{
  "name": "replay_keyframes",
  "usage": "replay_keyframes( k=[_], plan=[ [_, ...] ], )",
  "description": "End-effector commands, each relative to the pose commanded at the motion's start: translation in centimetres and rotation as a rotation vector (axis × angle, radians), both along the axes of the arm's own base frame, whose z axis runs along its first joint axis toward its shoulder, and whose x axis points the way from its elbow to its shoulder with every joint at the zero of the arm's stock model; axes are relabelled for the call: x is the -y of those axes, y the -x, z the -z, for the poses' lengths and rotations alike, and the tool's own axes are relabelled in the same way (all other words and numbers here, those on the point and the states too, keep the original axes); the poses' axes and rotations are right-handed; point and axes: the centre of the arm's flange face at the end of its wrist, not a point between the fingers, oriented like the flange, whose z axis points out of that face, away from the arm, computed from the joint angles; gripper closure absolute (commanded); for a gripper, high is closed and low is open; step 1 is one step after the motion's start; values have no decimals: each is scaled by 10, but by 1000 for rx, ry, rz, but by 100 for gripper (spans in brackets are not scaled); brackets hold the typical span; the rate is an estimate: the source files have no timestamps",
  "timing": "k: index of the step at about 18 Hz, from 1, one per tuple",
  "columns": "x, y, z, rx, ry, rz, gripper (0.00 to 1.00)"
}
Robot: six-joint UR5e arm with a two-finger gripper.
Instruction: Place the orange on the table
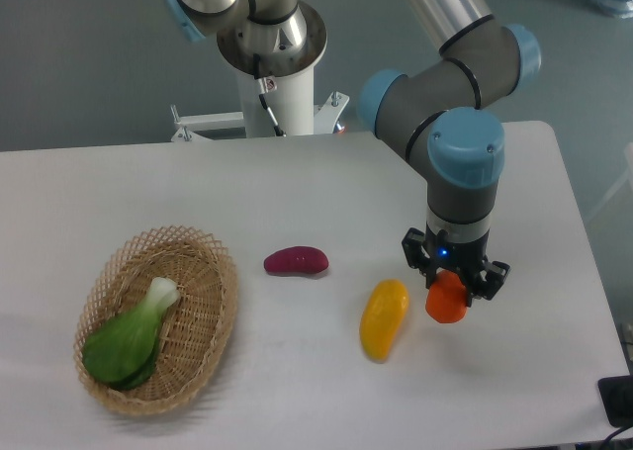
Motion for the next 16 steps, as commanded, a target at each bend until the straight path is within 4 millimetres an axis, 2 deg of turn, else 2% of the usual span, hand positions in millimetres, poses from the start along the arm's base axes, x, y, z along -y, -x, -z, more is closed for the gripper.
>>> replay_keyframes(
  k=[7,13,16],
  plan=[
    [-2,2,-2,-3,-2,2,45],
    [3,-1,14,8,27,-10,45],
    [12,-17,30,13,52,-10,45]
  ],
)
